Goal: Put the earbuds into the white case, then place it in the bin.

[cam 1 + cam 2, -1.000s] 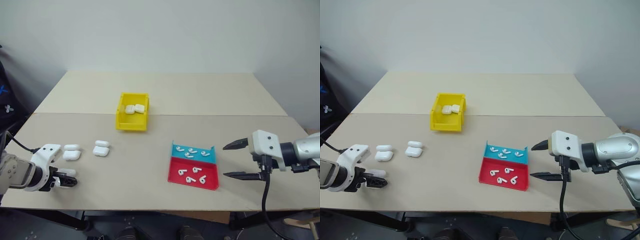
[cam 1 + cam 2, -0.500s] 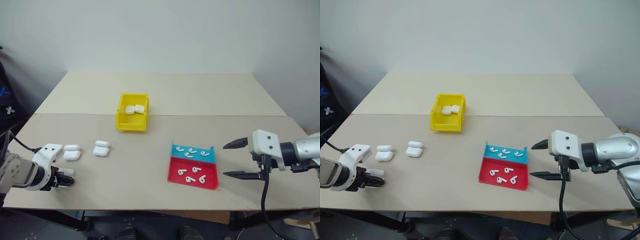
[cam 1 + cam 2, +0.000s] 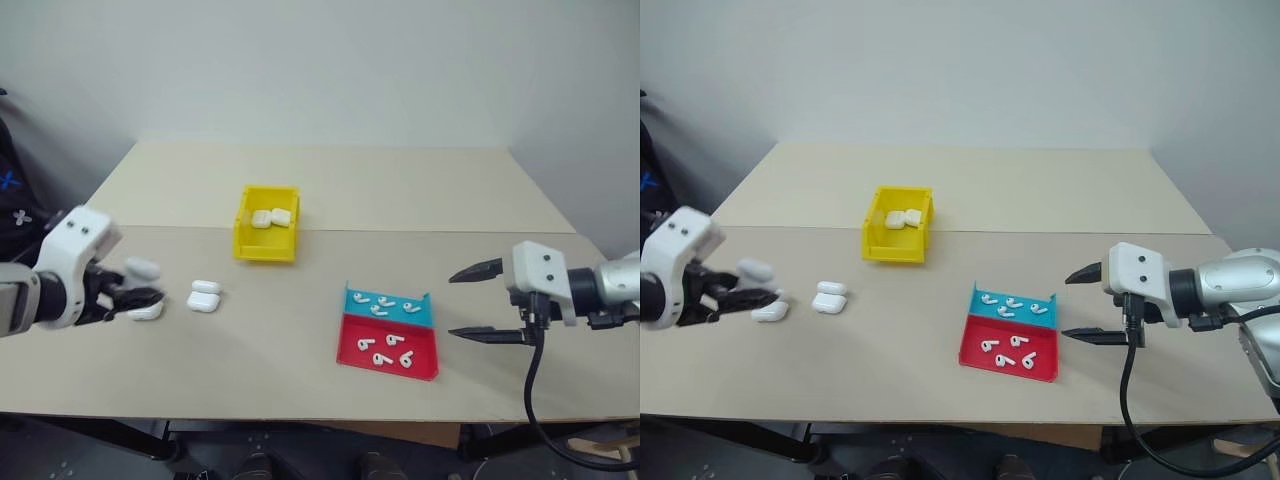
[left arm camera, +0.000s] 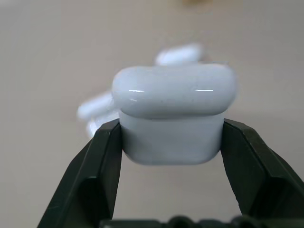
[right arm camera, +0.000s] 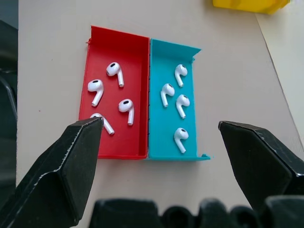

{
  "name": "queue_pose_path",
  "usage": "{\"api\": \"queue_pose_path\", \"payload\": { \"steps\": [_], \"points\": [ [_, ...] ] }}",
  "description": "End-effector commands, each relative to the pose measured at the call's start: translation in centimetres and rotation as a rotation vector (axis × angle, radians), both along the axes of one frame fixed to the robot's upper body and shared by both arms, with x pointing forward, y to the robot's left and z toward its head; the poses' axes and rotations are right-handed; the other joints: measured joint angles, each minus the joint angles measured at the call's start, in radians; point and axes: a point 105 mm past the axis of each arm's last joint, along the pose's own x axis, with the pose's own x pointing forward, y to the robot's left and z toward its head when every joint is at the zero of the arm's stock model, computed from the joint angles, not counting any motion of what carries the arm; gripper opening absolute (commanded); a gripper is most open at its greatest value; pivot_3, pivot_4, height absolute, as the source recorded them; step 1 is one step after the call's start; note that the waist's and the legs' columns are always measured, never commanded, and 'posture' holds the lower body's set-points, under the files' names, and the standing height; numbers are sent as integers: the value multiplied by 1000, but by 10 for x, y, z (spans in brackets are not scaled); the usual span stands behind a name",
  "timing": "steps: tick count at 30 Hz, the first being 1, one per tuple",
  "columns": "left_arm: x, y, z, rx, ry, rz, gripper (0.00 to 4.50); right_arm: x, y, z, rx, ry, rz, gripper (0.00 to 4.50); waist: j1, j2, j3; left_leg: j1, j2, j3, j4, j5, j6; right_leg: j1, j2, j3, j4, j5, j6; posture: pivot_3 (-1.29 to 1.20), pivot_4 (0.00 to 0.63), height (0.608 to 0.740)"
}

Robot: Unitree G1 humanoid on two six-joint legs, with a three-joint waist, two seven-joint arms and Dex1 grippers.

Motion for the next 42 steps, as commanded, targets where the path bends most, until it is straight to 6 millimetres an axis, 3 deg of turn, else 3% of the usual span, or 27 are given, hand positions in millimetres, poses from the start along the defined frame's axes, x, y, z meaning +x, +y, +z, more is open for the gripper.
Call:
{"api": "queue_pose_path", "payload": {
  "steps": [1,5,8,10,16,22,31,34,36,42],
  "points": [
    [2,-46,16,-82,-182,-242,2787,-1,0,16,-16,-30,14,4500,2,0,0,0,0,0,1,0,0,1,0,0,0,0,0,0,150,740],
    [3,-83,14,-239,-401,-442,2787,-4,6,20,-37,-41,54,4500,2,0,0,2,0,-2,2,0,0,5,0,0,-1,1,1,0,150,740],
    [1,-96,5,-347,-531,-562,2787,-7,12,21,-55,-33,78,4500,-3,1,0,3,0,-2,4,0,0,7,1,0,-1,1,2,0,150,740],
    [-2,-103,-10,-379,-519,-657,2787,-9,14,19,-98,12,77,4500,-5,1,0,3,0,-2,4,0,0,7,1,0,-1,1,2,0,150,740],
    [0,-113,-45,-402,-601,-768,2787,-15,23,14,-209,102,67,4500,-7,3,-2,3,0,-2,7,0,0,8,0,1,-1,1,2,0,150,740],
    [-4,-117,-65,-405,-685,-870,2787,-21,36,3,-273,181,86,4500,-10,4,-2,1,0,-2,10,0,0,7,0,1,-1,1,2,0,150,740],
    [-8,-126,-70,-406,-745,-873,2787,-12,57,-21,-333,253,29,4500,-12,4,-2,0,0,-2,10,0,0,6,0,1,-1,3,5,0,150,740],
    [-9,-128,-72,-383,-725,-866,2787,-9,60,-29,-342,262,20,3903,-12,4,-2,-1,0,-2,10,0,0,5,0,1,-1,3,5,0,150,740],
    [-12,-130,-72,-376,-718,-862,2787,-8,62,-33,-348,262,22,3239,-12,4,-3,-1,0,-2,10,0,0,5,0,1,-1,3,5,0,150,740],
    [-18,-136,-68,-414,-697,-846,2787,-2,70,-54,-485,73,187,3239,-12,5,-3,-1,0,-2,10,0,0,5,0,1,-1,0,8,0,150,740]
  ]
}}
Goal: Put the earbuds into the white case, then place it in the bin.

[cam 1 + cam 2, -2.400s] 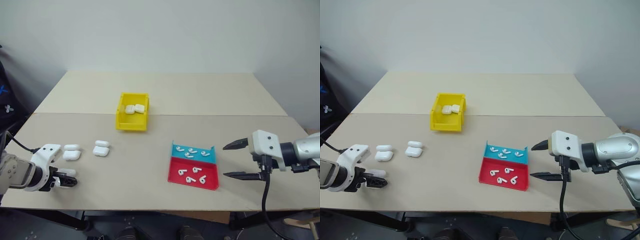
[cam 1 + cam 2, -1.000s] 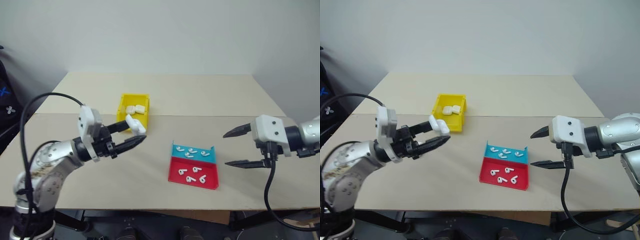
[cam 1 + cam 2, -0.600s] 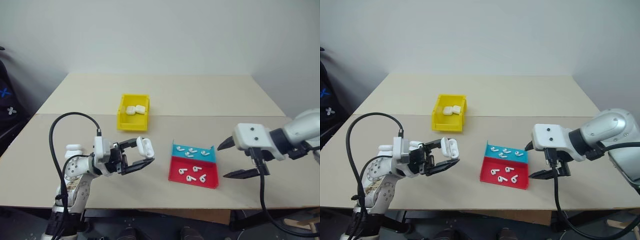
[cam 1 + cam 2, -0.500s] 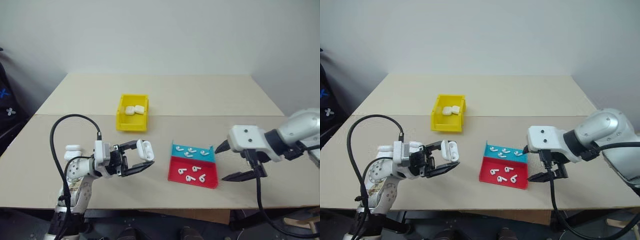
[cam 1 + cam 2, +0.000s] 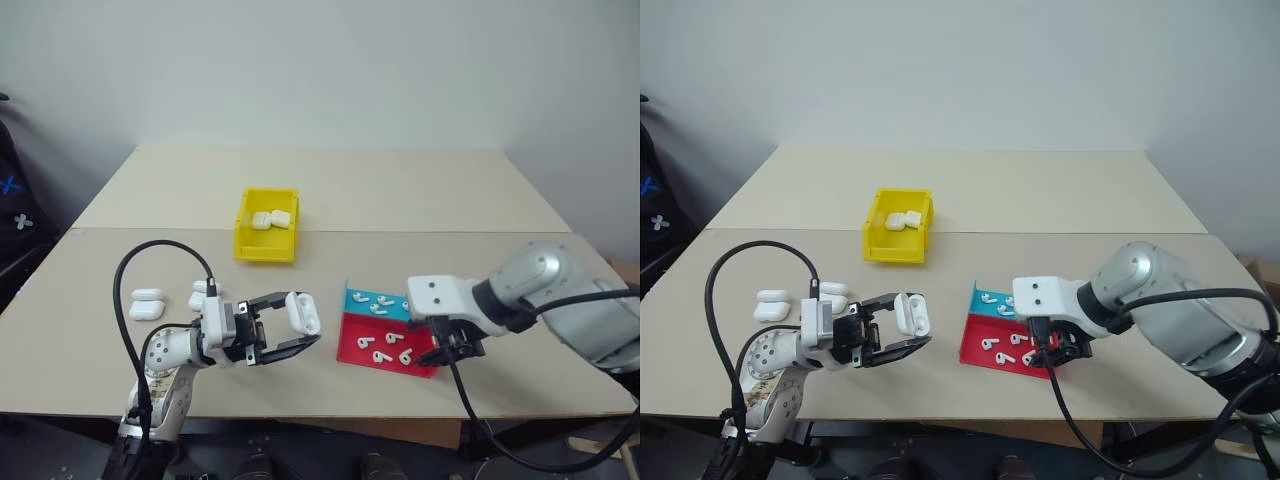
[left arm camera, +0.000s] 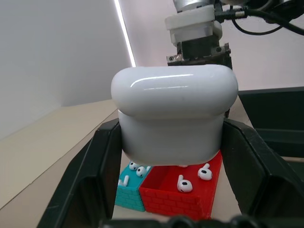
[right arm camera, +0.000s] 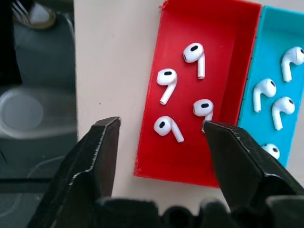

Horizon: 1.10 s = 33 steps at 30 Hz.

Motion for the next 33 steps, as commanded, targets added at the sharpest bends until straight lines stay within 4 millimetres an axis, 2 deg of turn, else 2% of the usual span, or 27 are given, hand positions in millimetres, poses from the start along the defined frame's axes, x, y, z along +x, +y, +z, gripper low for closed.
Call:
{"api": "queue_pose_path", "payload": {
  "steps": [1,11,27,33],
  "points": [
    [-6,-3,9,-11,-20,-8,2787,5,2,-6,-90,-155,184,3239,0,0,0,0,0,0,0,0,0,0,0,0,0,-1,1,0,150,740],
    [-10,-4,6,15,9,8,2787,12,0,-22,-222,-175,454,3239,-4,0,0,1,0,0,0,0,0,0,0,0,0,-1,2,0,150,740],
    [-10,0,4,31,11,41,2787,28,3,-34,-355,-185,600,3239,0,0,0,1,0,0,0,0,0,1,0,0,0,-2,-3,0,150,740],
    [-11,0,3,37,14,46,2787,26,6,-35,-362,-172,626,3239,0,0,0,1,0,1,0,0,0,1,0,0,0,-1,-4,0,150,740]
  ]
}}
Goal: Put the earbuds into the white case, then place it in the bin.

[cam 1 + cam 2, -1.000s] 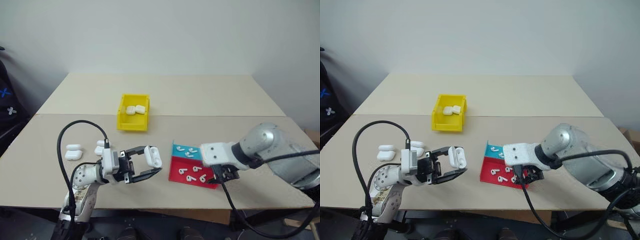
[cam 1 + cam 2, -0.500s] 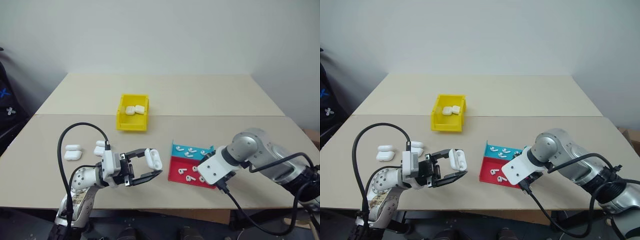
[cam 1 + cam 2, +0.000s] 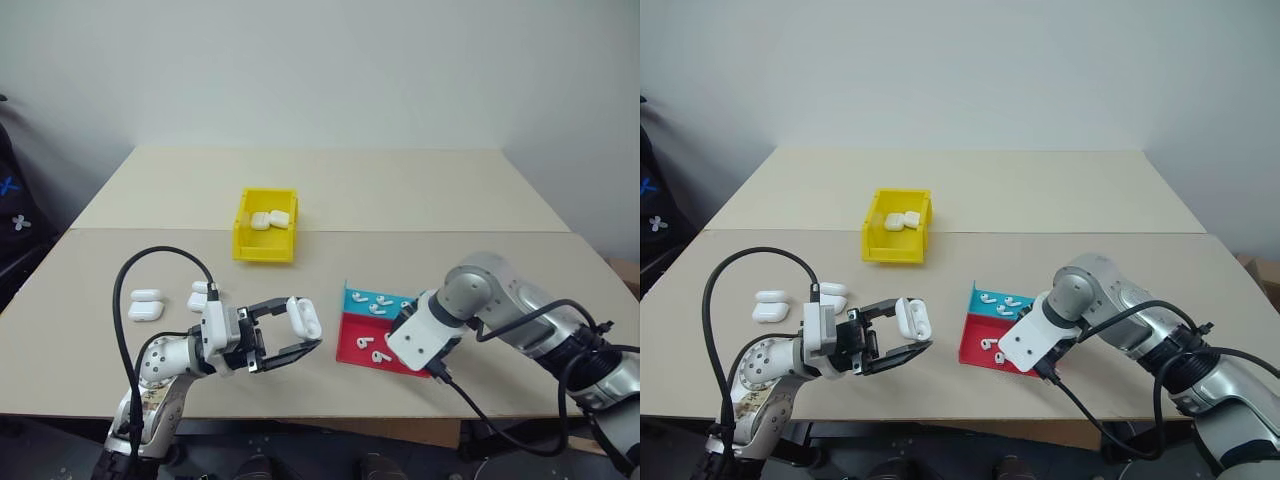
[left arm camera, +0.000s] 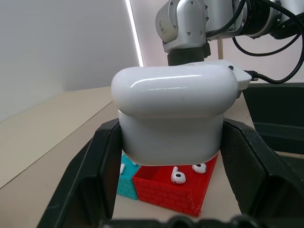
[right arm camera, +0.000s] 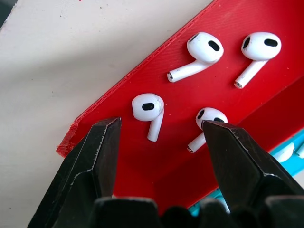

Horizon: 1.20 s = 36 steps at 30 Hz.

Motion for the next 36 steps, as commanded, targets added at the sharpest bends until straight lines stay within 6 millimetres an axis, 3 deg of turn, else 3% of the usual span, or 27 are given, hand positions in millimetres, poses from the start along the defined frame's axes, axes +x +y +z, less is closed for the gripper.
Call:
{"api": "queue_pose_path", "payload": {
  "steps": [1,13,16,36],
  "points": [
    [-6,-3,8,0,-35,-16,2787,-1,1,7,-35,-7,38,3239,0,0,0,0,0,0,0,0,0,0,0,0,0,0,0,0,150,740],
    [-4,-2,6,15,-31,-6,2787,-4,2,5,-43,-11,67,3239,0,0,0,0,0,0,0,0,0,0,0,0,0,-1,-1,0,150,740],
    [-4,-2,5,23,-27,-5,2787,-6,3,5,-41,-10,75,2666,0,0,0,0,0,0,0,0,0,0,0,0,0,-1,-1,0,150,740],
    [-3,-3,4,26,-29,5,2787,-15,3,2,-90,-5,130,2666,0,0,0,0,0,0,0,0,0,0,0,0,0,-2,-2,0,150,740]
  ]
}}
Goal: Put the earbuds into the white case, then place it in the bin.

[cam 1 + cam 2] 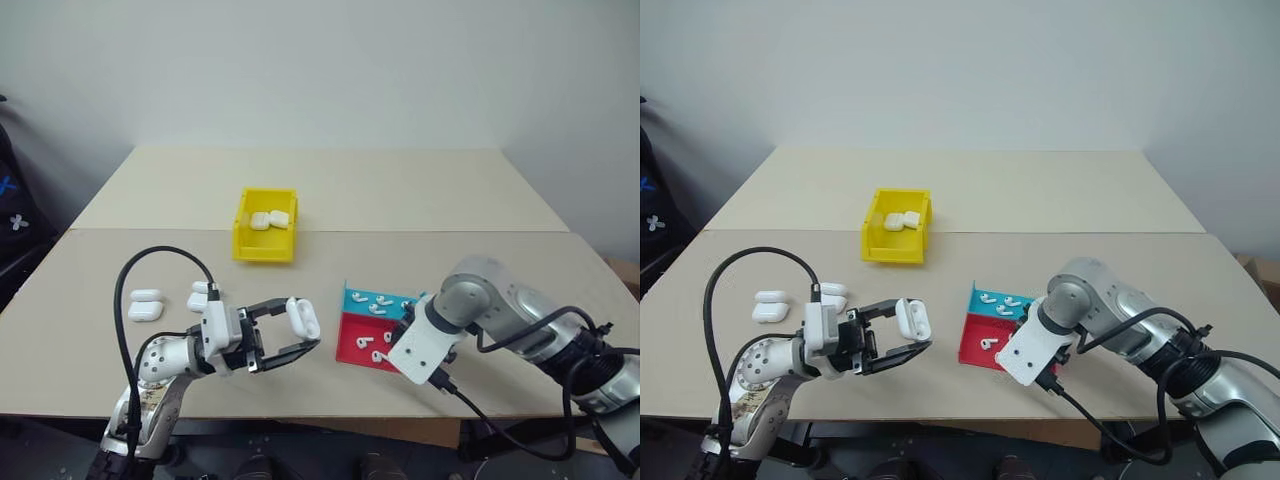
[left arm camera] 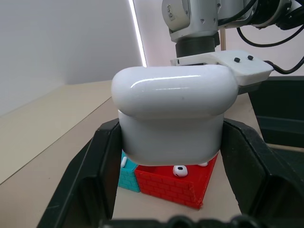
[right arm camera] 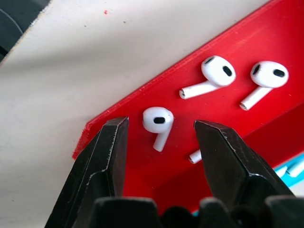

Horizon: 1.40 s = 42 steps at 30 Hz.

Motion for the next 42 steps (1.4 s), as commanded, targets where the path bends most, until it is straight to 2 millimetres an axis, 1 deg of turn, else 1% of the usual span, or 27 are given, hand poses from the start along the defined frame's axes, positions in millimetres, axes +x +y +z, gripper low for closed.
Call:
{"api": "queue_pose_path", "payload": {
  "steps": [1,21,30,34,38,40,42],
  "points": [
    [-4,-3,7,-1,-38,-8,2787,-5,-2,3,-41,16,37,2666,0,0,0,0,0,0,0,0,0,0,0,0,0,0,0,0,150,740],
    [-5,-3,5,4,-46,3,2787,0,0,-3,-52,13,44,2666,1,0,0,0,0,0,0,0,0,0,0,0,0,0,0,0,150,740],
    [-5,-3,5,12,-49,-2,2787,-4,-4,-8,-75,27,50,2666,0,0,0,0,0,0,0,0,0,0,0,0,0,0,0,0,150,740],
    [-5,-4,4,17,-47,-3,2787,0,-2,-9,-56,4,33,2666,0,0,0,0,0,0,0,0,0,0,0,0,0,0,0,0,150,740],
    [-5,-4,4,18,-47,-3,2787,-1,-5,-9,-74,16,42,2666,0,0,0,0,0,0,0,0,0,0,0,0,0,0,0,0,150,740],
    [-5,-3,4,19,-46,-2,2787,-1,-4,-9,-63,13,44,2311,0,0,0,0,0,0,0,0,0,0,0,0,0,0,0,0,150,740],
    [-4,-3,4,19,-46,-1,2787,0,-2,-9,-52,6,40,2311,-1,0,0,0,0,0,0,0,0,0,0,0,0,0,0,0,150,740]
  ]
}}
